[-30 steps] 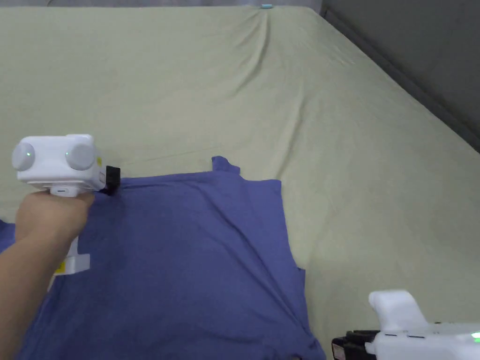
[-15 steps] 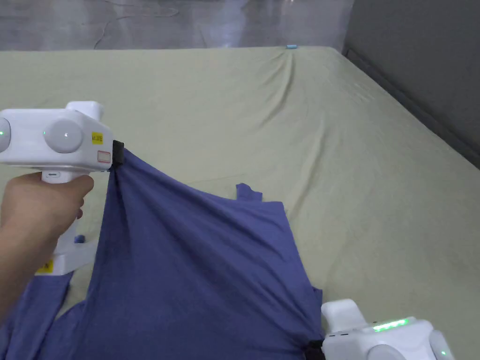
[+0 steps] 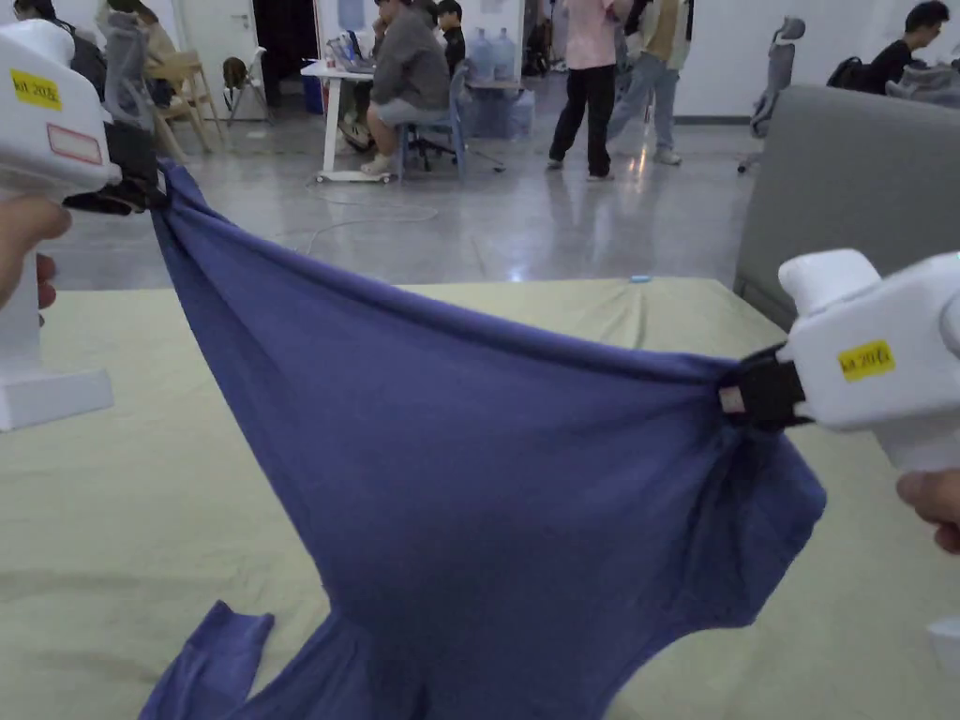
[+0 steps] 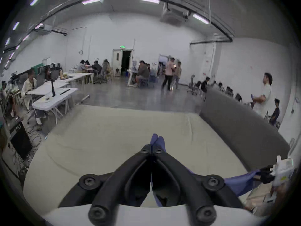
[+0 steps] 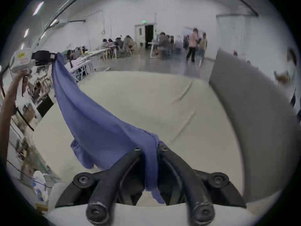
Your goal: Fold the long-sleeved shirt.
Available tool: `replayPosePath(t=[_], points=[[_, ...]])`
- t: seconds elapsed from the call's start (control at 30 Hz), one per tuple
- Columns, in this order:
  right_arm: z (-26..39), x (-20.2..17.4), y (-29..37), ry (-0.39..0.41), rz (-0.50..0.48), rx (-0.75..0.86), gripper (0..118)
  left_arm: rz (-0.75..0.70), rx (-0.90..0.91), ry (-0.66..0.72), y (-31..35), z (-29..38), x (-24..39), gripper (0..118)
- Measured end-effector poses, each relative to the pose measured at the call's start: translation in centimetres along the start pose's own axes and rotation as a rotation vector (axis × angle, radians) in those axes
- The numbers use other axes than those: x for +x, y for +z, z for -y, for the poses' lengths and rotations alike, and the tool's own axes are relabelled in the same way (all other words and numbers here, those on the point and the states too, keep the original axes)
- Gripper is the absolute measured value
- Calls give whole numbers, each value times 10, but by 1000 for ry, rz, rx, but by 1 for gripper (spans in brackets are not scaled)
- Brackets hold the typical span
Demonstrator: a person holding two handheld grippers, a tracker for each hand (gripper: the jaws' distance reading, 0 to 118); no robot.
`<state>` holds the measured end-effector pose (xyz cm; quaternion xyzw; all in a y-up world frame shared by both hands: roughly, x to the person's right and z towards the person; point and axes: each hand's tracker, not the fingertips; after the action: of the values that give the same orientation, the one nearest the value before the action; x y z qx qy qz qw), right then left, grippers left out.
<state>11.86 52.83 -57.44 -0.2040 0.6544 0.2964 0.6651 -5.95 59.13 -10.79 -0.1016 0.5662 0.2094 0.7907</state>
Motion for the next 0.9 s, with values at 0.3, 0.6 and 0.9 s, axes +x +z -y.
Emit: replayPosePath(t=[0.3,0.6,0.9], points=[[-218,26,4,115,185,24,8,-29,140,88,-5,-117,2,0],[-316,46,-13,-16,324,138,8,-26,263,105,-27,-178,23,0],[-251,40,-101,95,419,-35,8,-19,118,20,-82,-105,25,0]])
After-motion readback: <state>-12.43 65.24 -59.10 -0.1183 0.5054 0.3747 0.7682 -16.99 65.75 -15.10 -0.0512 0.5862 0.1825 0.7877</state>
